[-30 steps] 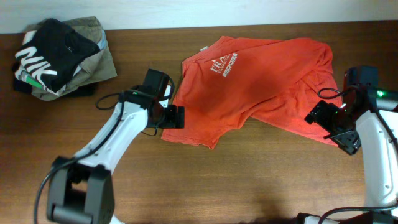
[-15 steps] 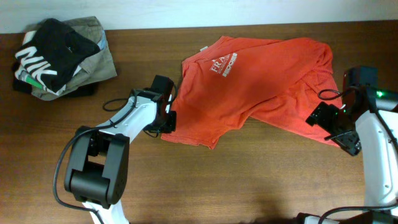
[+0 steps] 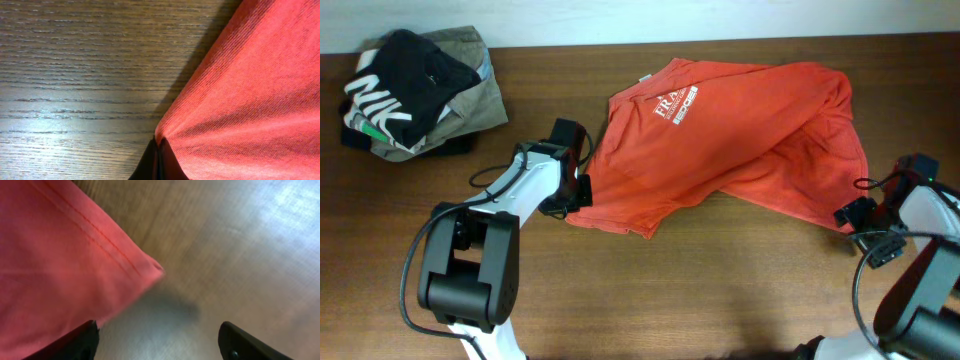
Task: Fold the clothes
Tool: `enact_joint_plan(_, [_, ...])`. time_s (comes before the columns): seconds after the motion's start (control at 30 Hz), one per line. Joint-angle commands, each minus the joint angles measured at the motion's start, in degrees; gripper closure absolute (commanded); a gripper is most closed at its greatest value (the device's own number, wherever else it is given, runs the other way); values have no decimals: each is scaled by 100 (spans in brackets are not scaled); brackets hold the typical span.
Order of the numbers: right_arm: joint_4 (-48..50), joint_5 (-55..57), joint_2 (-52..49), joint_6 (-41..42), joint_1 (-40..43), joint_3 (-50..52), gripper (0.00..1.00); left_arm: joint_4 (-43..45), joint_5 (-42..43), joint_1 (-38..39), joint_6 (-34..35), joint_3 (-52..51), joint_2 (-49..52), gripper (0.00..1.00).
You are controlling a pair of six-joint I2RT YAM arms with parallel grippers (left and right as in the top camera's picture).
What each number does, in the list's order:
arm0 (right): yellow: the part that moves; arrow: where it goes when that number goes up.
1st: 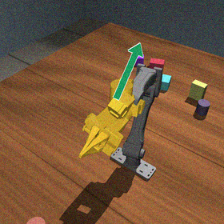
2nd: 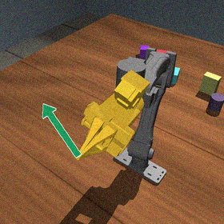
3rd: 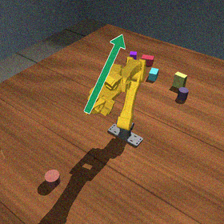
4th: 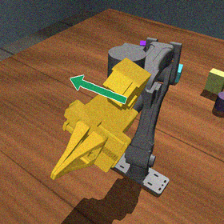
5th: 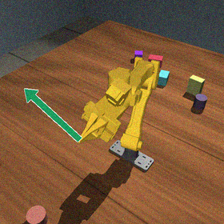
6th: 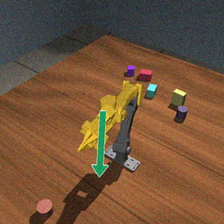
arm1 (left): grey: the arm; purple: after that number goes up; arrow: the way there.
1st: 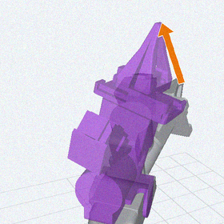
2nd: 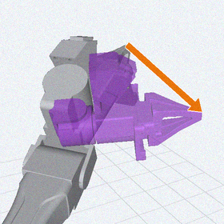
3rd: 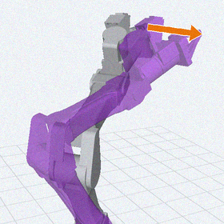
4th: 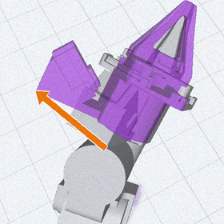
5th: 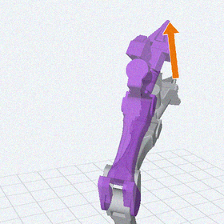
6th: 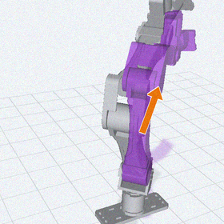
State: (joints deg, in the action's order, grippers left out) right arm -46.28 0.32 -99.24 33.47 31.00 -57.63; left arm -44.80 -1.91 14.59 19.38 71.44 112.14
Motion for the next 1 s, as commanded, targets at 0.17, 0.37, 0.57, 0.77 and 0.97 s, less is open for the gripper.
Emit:
enact_joint_plan(0.17, [579,-42,-337,-17,20,35,29,-42,-205,-50,72,-35,208,100])
enact_joint_plan(0.37, [885,44,-348,-15,20,35,37,-24,-225,-50,72,-35,208,100])
enact_joint_plan(0.57, [898,101,-702,-15,20,59,67,-37,-223,-50,72,-35,208,100])
enact_joint_plan(0.77, [-83,227,-656,160,26,-553,96,-348,-199,-50,208,-33,-219,100])
enact_joint_plan(0.97, [-1711,164,621,326,20,-1377,96,-671,-243,-50,208,-33,-2492,100])
